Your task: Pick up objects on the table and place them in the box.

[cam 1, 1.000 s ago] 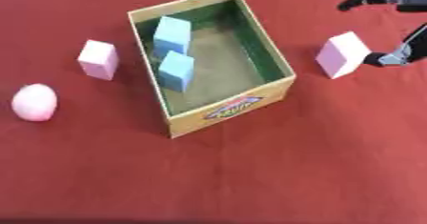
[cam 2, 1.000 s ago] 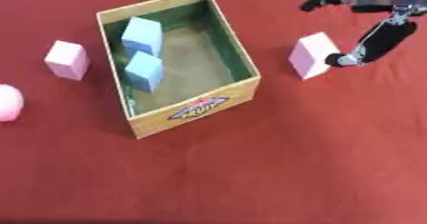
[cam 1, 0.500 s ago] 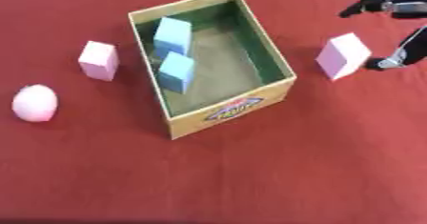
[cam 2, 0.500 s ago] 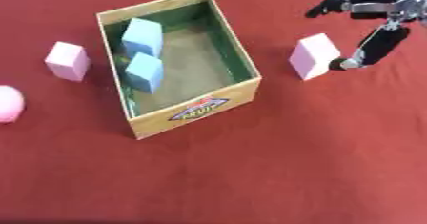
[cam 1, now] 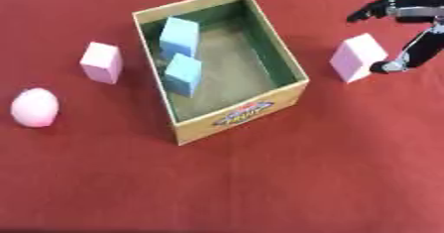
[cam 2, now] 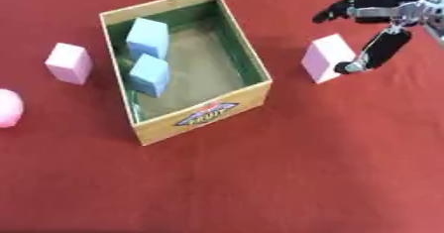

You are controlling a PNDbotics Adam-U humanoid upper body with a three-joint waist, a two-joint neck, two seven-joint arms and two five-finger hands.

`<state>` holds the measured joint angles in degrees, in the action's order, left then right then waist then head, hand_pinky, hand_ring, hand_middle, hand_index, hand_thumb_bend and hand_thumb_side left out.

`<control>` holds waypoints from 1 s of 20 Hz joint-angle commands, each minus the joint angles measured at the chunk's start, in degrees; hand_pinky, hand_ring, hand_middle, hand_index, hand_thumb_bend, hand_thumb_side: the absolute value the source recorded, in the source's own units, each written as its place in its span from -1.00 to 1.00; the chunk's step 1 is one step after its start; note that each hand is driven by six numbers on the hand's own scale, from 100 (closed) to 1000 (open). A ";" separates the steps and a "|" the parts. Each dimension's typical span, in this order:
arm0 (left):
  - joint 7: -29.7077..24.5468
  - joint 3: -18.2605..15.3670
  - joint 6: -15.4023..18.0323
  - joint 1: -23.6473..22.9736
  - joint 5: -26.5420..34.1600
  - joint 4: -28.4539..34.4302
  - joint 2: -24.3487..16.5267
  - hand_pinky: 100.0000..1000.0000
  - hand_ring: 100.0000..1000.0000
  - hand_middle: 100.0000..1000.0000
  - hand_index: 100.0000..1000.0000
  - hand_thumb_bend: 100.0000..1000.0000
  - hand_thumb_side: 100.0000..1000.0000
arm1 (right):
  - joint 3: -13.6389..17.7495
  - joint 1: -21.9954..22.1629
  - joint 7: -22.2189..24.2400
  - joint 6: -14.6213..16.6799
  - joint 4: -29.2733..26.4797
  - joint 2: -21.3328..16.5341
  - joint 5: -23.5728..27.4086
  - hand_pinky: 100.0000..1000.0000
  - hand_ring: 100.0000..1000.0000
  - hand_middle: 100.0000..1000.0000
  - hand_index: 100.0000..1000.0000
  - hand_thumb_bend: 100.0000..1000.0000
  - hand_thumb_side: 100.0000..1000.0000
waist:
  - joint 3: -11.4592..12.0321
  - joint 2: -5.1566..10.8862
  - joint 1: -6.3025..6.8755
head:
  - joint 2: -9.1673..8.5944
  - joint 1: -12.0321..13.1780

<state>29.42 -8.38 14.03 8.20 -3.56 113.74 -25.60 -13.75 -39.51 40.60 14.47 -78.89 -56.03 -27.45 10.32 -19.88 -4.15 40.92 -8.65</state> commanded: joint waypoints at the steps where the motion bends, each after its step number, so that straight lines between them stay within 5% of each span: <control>1: -0.17 -0.19 0.04 0.54 0.04 0.86 -0.72 0.69 0.36 0.24 0.55 -0.58 0.46 | 0.26 -1.25 0.26 0.72 1.60 -0.93 -1.45 0.82 0.90 0.84 0.98 -0.32 -0.70 | 0.08 -0.02 0.25 | -0.48 -0.20; 20: -0.36 -0.11 0.05 0.62 0.26 0.86 -0.44 0.70 0.37 0.25 0.55 -0.59 0.47 | 0.86 -3.93 -1.82 2.54 11.02 2.20 -7.42 0.80 0.88 0.83 0.97 -0.26 -0.77 | 0.12 -0.50 0.40 | -0.78 -0.51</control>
<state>29.06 -8.36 13.88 8.27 -3.36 113.74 -25.12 -13.79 -42.40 39.30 17.03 -67.99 -52.46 -34.40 10.45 -20.55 -4.13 40.70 -8.96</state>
